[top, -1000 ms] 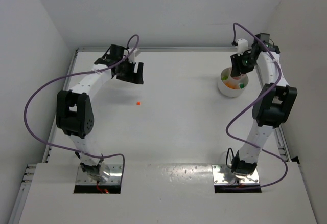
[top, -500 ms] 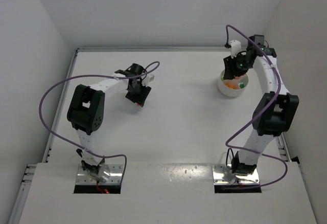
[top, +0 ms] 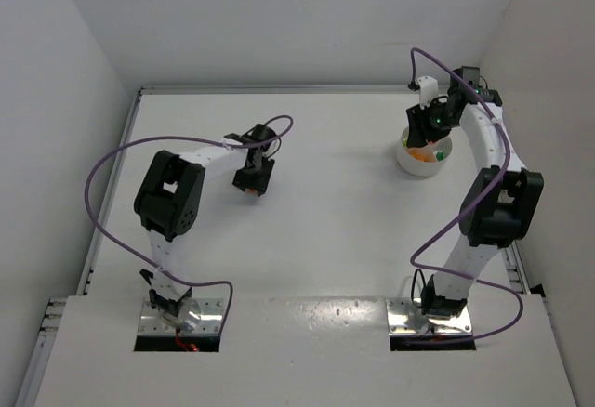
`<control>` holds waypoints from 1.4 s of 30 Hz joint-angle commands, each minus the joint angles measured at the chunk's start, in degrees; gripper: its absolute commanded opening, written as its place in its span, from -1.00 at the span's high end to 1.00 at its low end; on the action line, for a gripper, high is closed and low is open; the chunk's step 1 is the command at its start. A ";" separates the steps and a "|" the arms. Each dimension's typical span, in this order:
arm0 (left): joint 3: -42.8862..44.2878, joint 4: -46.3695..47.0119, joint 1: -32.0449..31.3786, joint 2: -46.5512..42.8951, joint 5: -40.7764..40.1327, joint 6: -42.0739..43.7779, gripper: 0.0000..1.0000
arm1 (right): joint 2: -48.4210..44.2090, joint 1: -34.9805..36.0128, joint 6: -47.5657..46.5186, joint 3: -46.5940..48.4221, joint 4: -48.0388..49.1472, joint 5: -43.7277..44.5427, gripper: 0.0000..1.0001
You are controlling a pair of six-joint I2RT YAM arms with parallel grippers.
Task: Sort the legos into containers by color
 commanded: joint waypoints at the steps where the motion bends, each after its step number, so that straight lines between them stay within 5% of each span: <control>1: 0.24 0.77 -1.35 1.68 -2.70 -3.41 -0.05 | -2.05 0.17 0.00 0.06 0.98 -1.10 0.05; 22: 1.56 -0.29 3.66 6.96 2.13 -4.64 0.27 | -1.00 0.69 0.00 0.59 -0.60 -1.10 0.05; 25: 0.94 0.24 4.19 6.44 3.45 -1.58 0.44 | -1.00 1.92 -2.63 0.59 -2.09 -2.85 0.05; 31: -1.07 2.78 5.59 0.12 21.07 3.62 1.00 | -10.66 11.83 -7.03 -12.74 1.50 -8.82 0.05; 32: -1.08 3.31 6.46 -0.77 21.12 4.23 1.00 | -11.19 11.86 -7.03 -13.90 1.50 -9.88 0.05; 37: -1.17 5.42 10.42 -4.47 50.70 5.12 1.00 | -14.79 20.19 -4.15 -21.90 8.78 -15.07 -0.01; 42: 3.93 6.82 12.97 -1.92 70.21 -3.83 1.00 | -17.34 26.17 2.44 -26.75 23.98 -16.39 -0.16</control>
